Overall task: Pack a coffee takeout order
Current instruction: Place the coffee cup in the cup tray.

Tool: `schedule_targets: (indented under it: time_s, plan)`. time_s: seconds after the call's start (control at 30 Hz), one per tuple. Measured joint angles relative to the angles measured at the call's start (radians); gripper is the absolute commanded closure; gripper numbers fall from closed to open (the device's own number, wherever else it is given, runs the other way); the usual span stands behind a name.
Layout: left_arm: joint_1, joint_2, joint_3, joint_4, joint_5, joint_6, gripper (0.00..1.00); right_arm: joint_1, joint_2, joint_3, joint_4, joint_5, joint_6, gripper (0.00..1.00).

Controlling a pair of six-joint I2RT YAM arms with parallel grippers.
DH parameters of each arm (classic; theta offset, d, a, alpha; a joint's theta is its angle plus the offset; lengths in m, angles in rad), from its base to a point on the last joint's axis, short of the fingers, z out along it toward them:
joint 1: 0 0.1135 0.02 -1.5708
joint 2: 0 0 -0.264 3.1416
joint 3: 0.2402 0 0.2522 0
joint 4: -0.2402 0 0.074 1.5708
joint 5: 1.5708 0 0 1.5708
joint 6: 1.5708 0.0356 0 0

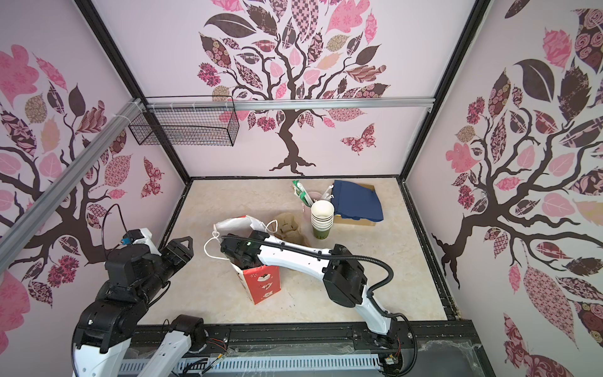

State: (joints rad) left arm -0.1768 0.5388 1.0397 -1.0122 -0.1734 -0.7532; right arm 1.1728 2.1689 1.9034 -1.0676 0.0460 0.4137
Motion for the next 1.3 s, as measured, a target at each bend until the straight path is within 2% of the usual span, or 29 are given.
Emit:
schedule_targets:
  time_s: [0.57,0.97,1.3]
  plan:
    - [0.0,0.024,0.008,-0.02,-0.022,-0.001,0.35,-0.01,0.001,0.0,0.003,-0.015,-0.054,0.25]
    - [0.0,0.014,0.016,-0.015,0.041,0.021,0.33,0.003,-0.004,0.003,0.002,0.011,-0.048,0.21]
    - [0.0,0.024,0.064,-0.011,0.13,0.027,0.27,0.005,0.015,0.054,-0.038,0.014,-0.047,0.14]
